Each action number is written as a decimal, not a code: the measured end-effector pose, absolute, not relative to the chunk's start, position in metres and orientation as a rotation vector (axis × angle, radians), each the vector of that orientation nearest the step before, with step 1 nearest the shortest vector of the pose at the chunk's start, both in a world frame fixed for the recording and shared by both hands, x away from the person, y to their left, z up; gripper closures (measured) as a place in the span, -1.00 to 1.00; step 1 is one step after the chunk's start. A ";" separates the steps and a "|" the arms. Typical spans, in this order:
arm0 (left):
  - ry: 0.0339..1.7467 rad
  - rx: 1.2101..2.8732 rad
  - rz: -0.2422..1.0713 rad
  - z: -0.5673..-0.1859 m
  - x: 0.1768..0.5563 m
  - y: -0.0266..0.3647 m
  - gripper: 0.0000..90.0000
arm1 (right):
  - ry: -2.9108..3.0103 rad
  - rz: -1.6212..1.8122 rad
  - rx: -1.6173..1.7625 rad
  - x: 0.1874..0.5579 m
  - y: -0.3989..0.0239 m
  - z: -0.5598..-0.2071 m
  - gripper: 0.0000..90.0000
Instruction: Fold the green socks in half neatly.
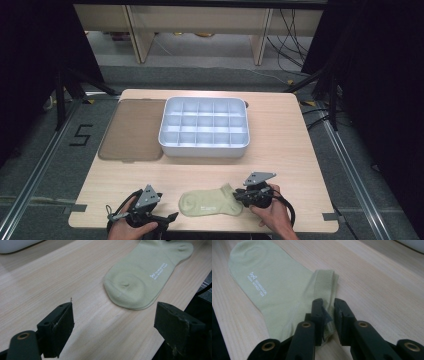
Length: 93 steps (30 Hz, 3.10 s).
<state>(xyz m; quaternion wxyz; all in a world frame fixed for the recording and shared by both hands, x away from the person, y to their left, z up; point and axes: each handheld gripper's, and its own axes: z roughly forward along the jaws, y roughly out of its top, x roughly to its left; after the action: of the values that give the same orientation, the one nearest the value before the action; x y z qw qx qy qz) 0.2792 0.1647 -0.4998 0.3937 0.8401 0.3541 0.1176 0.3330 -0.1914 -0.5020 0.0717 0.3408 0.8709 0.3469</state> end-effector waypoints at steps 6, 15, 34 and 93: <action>0.897 2.125 0.290 -0.499 0.278 0.165 -0.66 | 2.628 1.077 0.993 0.330 -0.196 -0.492 0.81; 0.890 2.108 0.276 -0.496 0.279 0.167 -0.65 | 2.672 1.085 0.928 0.323 -0.211 -0.480 0.82; 0.887 2.112 0.177 -0.499 0.298 0.116 -0.29 | 2.722 1.018 0.947 0.341 -0.240 -0.491 0.81; 0.803 2.143 0.175 -0.468 0.310 0.104 0.88 | 2.797 1.016 0.674 0.329 -0.163 -0.501 0.96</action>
<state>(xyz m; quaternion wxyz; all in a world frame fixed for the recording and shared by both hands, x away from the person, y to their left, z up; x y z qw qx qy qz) 0.3103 0.1039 -0.4680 0.4106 0.8513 0.3190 0.0696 0.3290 -0.1630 -0.5010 0.0452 0.2206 0.9158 0.3325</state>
